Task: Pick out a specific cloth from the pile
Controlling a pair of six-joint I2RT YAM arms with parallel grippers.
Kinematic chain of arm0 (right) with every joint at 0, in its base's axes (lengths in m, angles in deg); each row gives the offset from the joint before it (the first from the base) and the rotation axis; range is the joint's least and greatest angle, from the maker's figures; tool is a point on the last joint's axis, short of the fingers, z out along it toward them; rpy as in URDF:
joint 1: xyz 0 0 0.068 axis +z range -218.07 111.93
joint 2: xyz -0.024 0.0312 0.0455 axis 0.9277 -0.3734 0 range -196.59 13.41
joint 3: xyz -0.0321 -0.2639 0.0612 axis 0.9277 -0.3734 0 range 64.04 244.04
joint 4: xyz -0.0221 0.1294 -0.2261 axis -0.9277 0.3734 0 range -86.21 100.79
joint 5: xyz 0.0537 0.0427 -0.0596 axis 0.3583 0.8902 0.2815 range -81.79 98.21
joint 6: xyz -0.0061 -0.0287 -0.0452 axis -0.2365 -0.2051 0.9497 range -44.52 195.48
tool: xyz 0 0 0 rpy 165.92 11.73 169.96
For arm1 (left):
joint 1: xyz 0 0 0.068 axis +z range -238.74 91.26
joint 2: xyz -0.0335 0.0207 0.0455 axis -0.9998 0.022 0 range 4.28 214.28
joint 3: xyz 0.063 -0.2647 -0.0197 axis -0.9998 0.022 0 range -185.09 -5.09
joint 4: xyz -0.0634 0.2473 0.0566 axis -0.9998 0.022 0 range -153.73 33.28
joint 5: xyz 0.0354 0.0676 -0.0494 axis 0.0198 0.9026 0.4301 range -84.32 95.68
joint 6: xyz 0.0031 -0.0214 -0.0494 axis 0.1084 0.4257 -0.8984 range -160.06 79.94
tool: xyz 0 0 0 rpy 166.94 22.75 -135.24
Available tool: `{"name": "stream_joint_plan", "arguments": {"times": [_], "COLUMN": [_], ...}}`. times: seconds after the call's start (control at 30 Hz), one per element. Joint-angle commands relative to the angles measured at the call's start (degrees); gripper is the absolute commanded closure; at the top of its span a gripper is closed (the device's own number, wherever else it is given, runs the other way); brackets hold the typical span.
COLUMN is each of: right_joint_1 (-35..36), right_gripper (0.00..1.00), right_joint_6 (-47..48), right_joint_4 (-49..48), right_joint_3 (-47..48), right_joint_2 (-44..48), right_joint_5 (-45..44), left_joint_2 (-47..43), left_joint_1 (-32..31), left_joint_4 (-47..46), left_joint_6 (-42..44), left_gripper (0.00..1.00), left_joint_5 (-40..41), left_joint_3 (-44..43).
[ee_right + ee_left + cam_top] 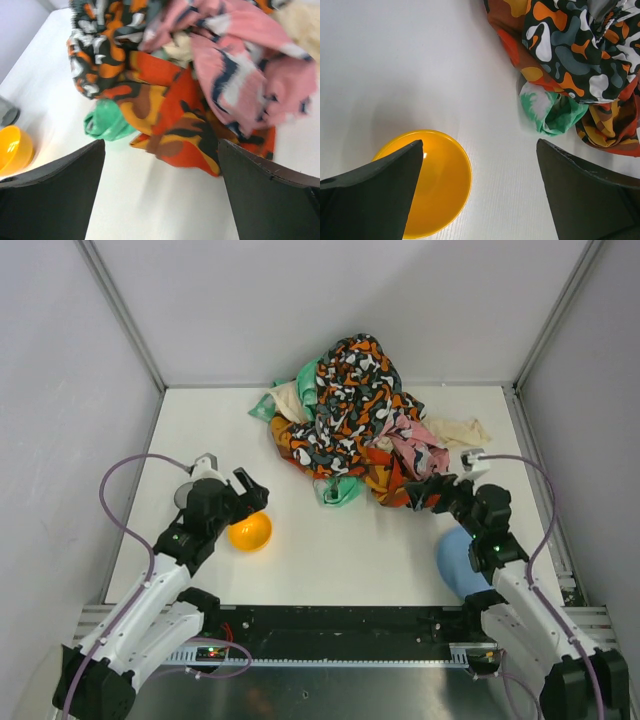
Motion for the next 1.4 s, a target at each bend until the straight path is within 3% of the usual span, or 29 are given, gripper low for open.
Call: {"name": "stream_joint_plan", "arguments": {"times": [0.0,0.2,0.37,0.47,0.67,0.83,0.93,1.17,1.23,1.37], "right_joint_1": [6.72,23.49,32.56,35.68,36.44,35.29,33.81,29.69,28.95,28.27], "right_gripper": [0.01,0.01,0.01,0.01,0.01,0.01,0.01,0.02,0.12,0.62], "right_joint_6": [12.27,35.1,60.23,68.32,76.91,85.44,90.26,95.87,98.7,105.67], "right_joint_4": [-2.26,9.15,11.84,15.22,25.58,15.83,8.29,0.63,-9.57,-34.09], "right_joint_3": [11.26,28.73,34.39,37.94,45.91,46.94,47.18,50.82,51.32,54.94], "right_joint_2": [-6.66,-25.54,-39.74,-46.0,-57.14,-65.56,-69.86,-78.52,-82.08,-88.77], "right_joint_5": [3.85,-7.13,-8.18,-11.17,-15.5,-25.41,-26.26,-27.42,-30.7,-38.53], "left_joint_2": [0.87,1.96,-0.3,-0.99,-0.62,0.13,0.53,0.4,0.18,-0.75], "left_joint_1": [0.36,0.32,0.36,0.36,0.32,0.32,0.36,0.36,0.36,0.36], "left_joint_4": [-1.29,-1.26,-1.25,-1.28,-1.25,-1.27,-1.23,-1.31,-1.27,-1.19], "left_joint_6": [0.75,1.52,1.51,1.41,1.66,1.89,2.12,2.19,2.13,1.76], "left_gripper": [0.0,0.0,0.0,0.0,0.0,0.0,0.0,0.0,0.0,0.0], "left_joint_5": [1.23,0.34,1.05,1.76,2.33,2.19,2.3,3.18,3.54,4.59], "left_joint_3": [-0.56,-0.59,0.81,1.32,1.3,1.17,1.11,1.0,0.9,1.25]}}
